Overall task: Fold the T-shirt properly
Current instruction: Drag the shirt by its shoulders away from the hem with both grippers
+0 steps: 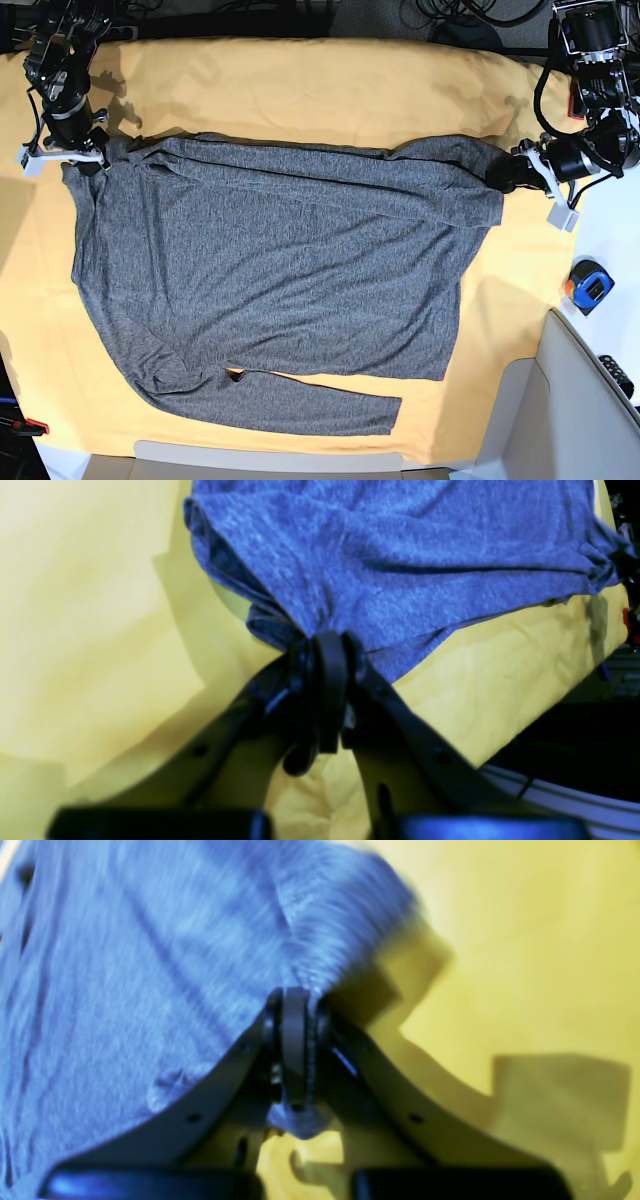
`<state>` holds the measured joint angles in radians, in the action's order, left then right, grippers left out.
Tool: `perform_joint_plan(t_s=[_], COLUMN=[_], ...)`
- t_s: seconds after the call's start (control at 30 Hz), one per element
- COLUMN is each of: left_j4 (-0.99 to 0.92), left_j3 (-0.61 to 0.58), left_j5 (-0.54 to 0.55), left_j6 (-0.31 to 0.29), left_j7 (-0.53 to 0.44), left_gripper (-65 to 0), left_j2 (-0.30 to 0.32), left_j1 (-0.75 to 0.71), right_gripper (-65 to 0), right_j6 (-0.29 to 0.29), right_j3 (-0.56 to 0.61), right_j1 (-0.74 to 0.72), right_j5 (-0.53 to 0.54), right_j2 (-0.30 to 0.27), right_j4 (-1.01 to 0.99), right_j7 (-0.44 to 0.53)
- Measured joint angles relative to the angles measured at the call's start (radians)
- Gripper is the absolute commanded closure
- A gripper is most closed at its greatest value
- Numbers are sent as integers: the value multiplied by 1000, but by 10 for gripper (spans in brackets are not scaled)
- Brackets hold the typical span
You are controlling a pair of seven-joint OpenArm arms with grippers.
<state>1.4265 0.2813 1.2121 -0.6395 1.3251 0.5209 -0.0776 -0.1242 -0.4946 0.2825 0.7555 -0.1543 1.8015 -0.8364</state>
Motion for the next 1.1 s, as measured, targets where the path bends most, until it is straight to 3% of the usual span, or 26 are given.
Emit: perform_joint_plan(t_s=[0.33,0.43,0.57,0.77,0.9,1.1], left_j4=[0,-1,-35,-345,-540,-697], left_j3=[0,-2,-66,-173,-219,-236], left_j5=[0,0,4,-5,-16,-132], left_j6=[0,0,3,8,12,11], left_j7=[7,20,33,9,-77,-158], left_gripper=[0,0,0,0,0,0], left_j2=[0,0,6,-10,2,-3], left_j1=[22,69,190,403,502,585], right_gripper=[0,0,0,0,0,0], right_j6=[-3,-5,3,5,5,4], right_j3=[-3,-3,-2,-10,-14,-130], right_j1=[-6,-29,-121,-237,-300,-347], right_j5=[-77,-81,-100,-204,-266,-321], right_j2=[5,2,-11,-14,-12,-6], right_j4=[1,1,-1,-93,-201,-311], right_j7=[-5,-10,-85,-87,-87,-86])
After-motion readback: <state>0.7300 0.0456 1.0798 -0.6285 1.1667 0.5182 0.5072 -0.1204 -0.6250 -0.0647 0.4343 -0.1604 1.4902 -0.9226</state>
